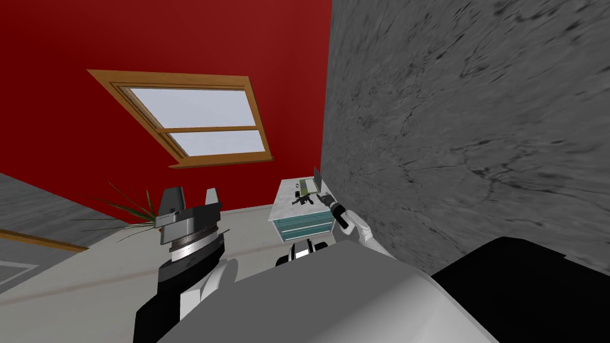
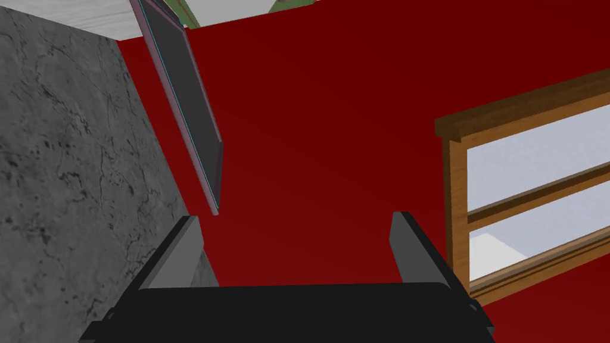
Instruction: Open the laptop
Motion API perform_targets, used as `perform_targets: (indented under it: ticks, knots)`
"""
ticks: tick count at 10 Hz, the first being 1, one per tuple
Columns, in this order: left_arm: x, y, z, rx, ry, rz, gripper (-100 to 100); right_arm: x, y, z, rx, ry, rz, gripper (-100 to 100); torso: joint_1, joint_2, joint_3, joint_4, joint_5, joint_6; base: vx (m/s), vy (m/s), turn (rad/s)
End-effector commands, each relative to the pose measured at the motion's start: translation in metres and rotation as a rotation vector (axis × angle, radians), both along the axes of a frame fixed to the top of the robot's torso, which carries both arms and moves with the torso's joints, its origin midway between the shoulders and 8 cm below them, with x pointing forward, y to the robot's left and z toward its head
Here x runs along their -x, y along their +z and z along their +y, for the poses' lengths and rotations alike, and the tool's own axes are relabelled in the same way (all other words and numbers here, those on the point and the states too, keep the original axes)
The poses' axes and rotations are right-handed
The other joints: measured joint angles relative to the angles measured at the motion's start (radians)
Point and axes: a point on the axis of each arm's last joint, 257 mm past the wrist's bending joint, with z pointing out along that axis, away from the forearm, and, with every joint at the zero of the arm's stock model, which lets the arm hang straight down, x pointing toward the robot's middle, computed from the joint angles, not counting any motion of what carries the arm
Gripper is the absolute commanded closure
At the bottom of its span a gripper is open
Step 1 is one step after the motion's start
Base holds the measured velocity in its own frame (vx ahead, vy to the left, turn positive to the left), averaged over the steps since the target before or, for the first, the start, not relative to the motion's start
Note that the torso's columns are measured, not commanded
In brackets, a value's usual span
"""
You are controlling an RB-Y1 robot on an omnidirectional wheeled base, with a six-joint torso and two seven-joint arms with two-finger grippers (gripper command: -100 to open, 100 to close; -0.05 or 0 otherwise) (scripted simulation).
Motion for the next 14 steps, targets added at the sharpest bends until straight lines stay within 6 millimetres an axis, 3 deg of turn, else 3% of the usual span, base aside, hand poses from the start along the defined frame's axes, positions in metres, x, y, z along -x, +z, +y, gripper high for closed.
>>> perform_targets:
  ticks: [1, 8, 14]
  knots:
    - [0.0, 0.0, 0.0, 0.0, 0.0, 0.0, 0, -0.013, -0.017, -0.016, 0.159, -0.025, 0.03, -100, 0.0, 0.0, 0.0, 0.0, 0.0, 0.0, -0.004, -0.01, 0.125]
    - [0.0, 0.0, 0.0, 0.0, 0.0, 0.0, 0, -0.04, -0.039, -0.065, 0.486, -0.101, 0.072, -100, 0.0, 0.0, 0.0, 0.0, 0.0, 0.0, -0.001, -0.006, 0.068]
    - [0.0, 0.0, 0.0, 0.0, 0.0, 0.0, 0, -0.066, -0.033, -0.108, 0.75, -0.173, 0.07, -100, 0.0, 0.0, 0.0, 0.0, 0.0, 0.0, 0.001, -0.001, 0.076]
